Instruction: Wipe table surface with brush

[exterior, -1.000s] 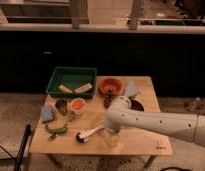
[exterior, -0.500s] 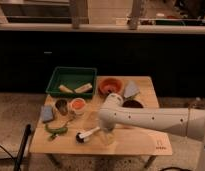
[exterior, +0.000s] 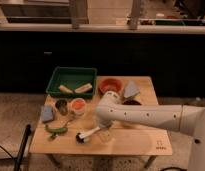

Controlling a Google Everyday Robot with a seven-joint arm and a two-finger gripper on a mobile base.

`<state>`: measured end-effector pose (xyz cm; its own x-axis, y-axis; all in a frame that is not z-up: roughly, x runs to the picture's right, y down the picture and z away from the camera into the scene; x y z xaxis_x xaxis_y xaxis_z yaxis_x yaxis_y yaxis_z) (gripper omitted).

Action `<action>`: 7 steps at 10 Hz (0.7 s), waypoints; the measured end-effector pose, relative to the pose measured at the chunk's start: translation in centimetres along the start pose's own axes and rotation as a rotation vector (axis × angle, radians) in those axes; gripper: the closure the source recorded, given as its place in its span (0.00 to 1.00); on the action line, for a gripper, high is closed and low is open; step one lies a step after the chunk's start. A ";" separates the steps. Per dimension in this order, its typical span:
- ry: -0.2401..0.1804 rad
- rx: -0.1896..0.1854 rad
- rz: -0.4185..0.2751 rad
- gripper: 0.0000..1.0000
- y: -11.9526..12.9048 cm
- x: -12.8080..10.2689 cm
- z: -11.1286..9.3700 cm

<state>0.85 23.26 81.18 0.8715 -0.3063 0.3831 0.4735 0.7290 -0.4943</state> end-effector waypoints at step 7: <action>-0.053 -0.028 -0.030 0.42 -1.0 0.5 1.7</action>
<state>0.57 23.41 83.21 0.8493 -0.2939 0.4386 0.5030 0.7026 -0.5032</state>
